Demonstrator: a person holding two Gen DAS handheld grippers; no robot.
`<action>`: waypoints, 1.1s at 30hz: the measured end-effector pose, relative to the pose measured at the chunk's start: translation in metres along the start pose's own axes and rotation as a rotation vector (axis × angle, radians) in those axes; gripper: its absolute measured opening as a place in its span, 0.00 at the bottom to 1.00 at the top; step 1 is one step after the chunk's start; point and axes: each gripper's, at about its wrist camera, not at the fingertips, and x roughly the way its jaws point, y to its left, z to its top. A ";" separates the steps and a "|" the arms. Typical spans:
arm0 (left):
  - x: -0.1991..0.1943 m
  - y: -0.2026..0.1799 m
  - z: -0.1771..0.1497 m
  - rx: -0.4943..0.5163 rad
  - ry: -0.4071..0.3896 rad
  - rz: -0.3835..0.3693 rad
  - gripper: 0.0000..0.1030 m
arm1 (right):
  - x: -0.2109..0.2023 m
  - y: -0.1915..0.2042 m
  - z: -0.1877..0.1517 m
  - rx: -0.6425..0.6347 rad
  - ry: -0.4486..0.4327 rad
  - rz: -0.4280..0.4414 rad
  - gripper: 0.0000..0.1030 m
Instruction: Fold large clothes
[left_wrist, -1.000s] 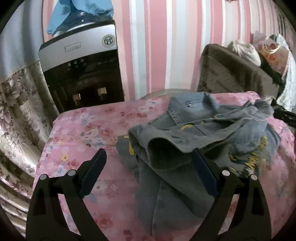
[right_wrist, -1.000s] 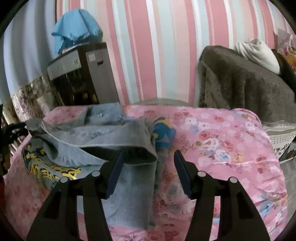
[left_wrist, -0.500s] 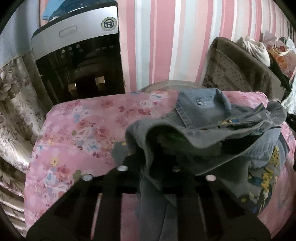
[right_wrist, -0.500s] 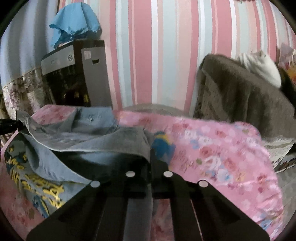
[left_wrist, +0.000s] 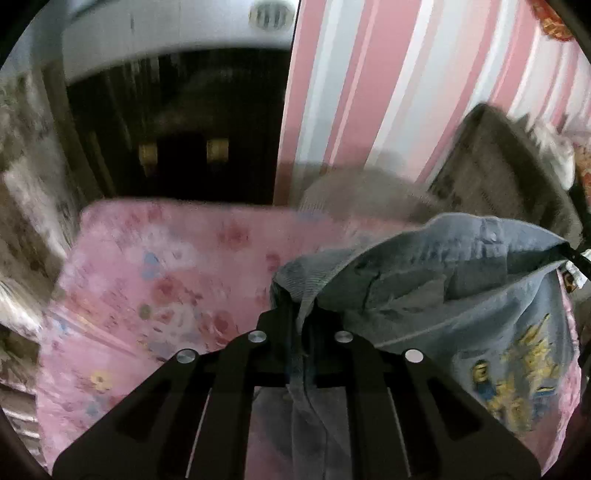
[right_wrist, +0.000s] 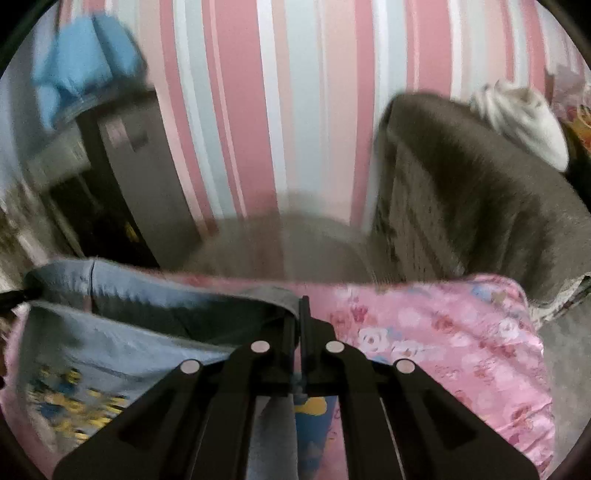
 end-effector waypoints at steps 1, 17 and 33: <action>0.011 -0.001 -0.003 0.002 0.027 0.008 0.09 | 0.014 0.003 -0.003 -0.009 0.024 -0.012 0.03; -0.043 -0.014 -0.017 0.025 -0.112 0.033 0.96 | -0.031 -0.014 -0.037 -0.009 -0.069 0.121 0.56; 0.012 -0.029 -0.059 0.144 -0.013 0.043 0.31 | 0.015 0.004 -0.071 -0.169 0.022 0.091 0.34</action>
